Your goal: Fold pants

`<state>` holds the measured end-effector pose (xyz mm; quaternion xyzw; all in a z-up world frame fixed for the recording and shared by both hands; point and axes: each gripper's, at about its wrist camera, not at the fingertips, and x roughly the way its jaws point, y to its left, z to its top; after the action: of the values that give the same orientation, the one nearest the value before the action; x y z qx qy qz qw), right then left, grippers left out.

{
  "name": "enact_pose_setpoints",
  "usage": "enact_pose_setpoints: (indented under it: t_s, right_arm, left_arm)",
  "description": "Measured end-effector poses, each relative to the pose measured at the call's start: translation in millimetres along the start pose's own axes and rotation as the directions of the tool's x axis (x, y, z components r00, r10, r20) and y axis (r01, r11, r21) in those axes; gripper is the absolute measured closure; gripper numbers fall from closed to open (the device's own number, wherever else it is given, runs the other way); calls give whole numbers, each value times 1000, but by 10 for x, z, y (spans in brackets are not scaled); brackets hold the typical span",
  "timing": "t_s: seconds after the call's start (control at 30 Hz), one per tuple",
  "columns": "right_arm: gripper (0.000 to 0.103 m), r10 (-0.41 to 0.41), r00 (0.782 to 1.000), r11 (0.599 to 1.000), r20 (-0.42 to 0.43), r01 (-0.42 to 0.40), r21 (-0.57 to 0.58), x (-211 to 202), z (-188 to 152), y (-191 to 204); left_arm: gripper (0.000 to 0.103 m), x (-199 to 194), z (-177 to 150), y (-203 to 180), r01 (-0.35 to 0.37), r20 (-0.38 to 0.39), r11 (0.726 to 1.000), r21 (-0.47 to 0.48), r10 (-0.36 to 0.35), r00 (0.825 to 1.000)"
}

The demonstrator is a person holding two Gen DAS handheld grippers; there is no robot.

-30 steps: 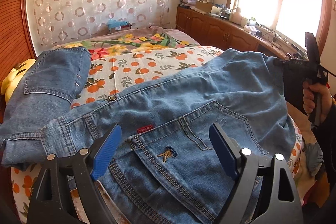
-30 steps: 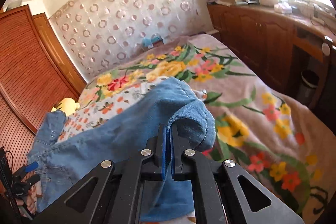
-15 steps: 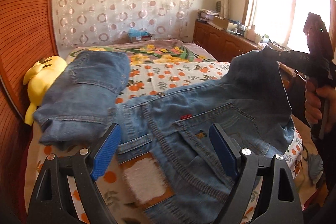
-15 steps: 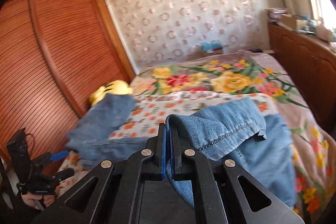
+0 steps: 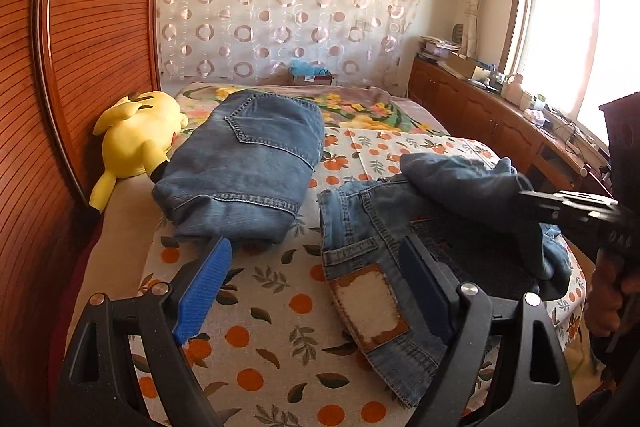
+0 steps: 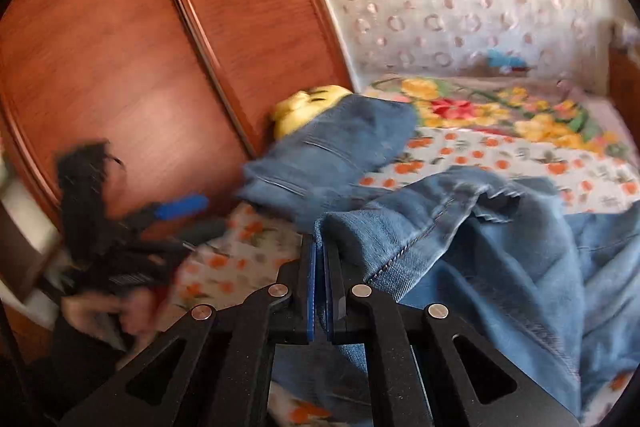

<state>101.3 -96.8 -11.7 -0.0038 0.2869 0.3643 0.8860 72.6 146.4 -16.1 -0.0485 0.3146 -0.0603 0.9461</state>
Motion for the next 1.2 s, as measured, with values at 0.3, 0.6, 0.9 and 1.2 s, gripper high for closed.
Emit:
enact_pose_setpoints:
  t_s: [0.3, 0.6, 0.9, 1.2]
  right_arm:
    - [69, -84, 996, 996, -13, 84, -27, -168, 18, -81]
    - [67, -273, 961, 962, -49, 273, -5, -218, -310, -399]
    - [65, -325, 942, 944, -81, 328, 28, 10, -571, -431]
    - [65, -296, 952, 953, -76, 300, 42, -34, -523, -418]
  left_arm:
    - [17, 56, 22, -272, 46, -7, 998, 38, -46, 999]
    - [17, 238, 173, -882, 150, -25, 979, 140, -148, 989]
    - [27, 798, 376, -1509, 196, -119, 943, 270, -170, 978]
    - [79, 1391, 329, -1584, 112, -242, 944, 312, -36, 970]
